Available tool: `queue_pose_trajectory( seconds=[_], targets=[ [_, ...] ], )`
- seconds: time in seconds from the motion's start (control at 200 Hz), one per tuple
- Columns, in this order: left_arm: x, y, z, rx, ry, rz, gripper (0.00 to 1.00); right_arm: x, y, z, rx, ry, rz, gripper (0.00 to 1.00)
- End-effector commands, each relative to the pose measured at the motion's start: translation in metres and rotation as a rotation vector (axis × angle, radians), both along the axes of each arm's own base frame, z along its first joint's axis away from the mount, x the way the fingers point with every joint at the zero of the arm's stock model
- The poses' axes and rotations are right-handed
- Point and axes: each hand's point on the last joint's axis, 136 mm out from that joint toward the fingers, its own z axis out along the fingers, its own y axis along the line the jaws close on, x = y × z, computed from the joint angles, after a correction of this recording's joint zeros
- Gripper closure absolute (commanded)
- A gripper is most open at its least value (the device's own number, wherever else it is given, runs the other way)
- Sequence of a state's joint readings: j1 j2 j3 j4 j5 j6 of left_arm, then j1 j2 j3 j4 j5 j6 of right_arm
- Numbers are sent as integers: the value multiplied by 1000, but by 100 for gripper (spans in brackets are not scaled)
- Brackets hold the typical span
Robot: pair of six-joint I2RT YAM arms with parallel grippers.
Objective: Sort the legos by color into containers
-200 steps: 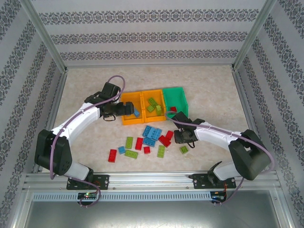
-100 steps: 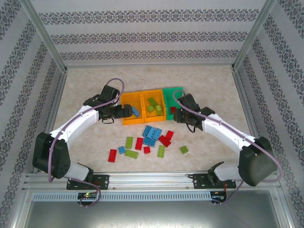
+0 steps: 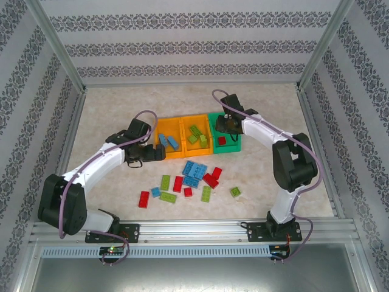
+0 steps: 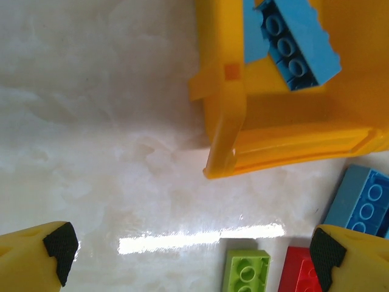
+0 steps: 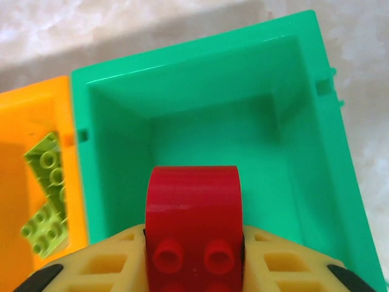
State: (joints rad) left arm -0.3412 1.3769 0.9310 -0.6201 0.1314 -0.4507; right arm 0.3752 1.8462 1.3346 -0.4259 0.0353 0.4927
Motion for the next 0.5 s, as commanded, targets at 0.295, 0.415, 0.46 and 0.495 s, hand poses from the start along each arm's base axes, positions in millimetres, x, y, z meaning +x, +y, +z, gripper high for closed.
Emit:
queue_pose_trajectory(
  seconds=[0.295,0.415,0.46,0.495],
  targets=[
    [-18,-40,0,-80,-14,-171,0,-5,3,16,33,-16,5,32],
    [-28,-36,-7,-47,26,-180,1,-18,4,28,49,-40,17,27],
    [-34,-29,-11,-17,57,-164,2,-25,2,33,47,-51,24,25],
    [-41,-21,-14,14,88,-138,3,-30,1,38,43,-62,30,22]
  ],
)
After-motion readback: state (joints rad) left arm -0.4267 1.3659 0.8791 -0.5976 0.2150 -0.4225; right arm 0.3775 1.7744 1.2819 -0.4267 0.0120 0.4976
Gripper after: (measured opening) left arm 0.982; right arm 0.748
